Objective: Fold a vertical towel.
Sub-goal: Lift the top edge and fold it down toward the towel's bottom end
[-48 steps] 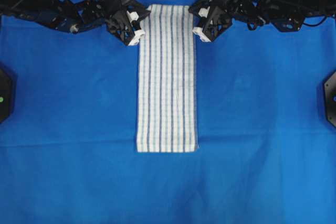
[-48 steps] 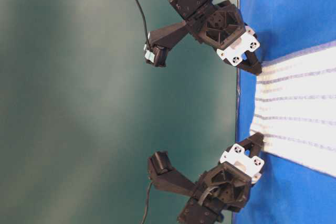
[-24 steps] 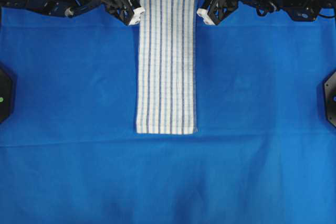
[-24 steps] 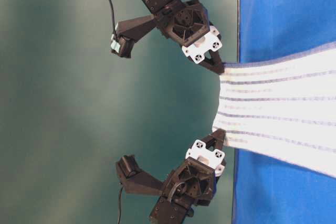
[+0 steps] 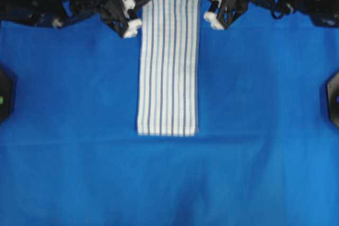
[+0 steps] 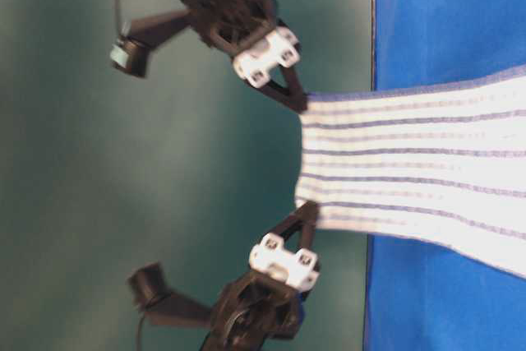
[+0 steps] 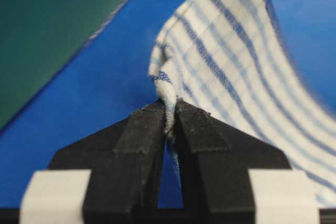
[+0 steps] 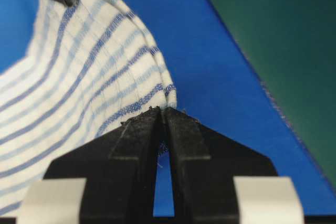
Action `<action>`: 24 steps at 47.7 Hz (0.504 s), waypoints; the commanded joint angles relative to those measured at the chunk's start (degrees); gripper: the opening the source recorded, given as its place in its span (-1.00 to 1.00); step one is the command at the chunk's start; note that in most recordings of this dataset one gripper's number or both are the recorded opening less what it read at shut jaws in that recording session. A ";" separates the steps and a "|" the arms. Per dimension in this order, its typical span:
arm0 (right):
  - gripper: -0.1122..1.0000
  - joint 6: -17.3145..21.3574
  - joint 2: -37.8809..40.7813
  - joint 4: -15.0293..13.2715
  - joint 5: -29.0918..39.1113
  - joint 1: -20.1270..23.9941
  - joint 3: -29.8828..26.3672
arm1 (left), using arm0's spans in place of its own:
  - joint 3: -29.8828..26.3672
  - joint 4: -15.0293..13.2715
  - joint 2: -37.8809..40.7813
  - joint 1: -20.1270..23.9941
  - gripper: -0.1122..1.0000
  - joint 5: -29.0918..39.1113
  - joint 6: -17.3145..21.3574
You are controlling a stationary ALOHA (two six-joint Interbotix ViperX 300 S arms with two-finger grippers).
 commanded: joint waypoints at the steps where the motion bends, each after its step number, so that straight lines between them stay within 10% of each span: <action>1: -0.68 -0.09 -4.13 0.00 0.09 2.20 1.32 | 1.85 -0.18 -4.66 -2.02 -0.72 -0.26 0.09; 24: -0.68 0.88 -7.73 1.14 1.32 18.54 7.56 | 9.76 -0.18 -9.40 -18.46 -0.72 1.14 -0.26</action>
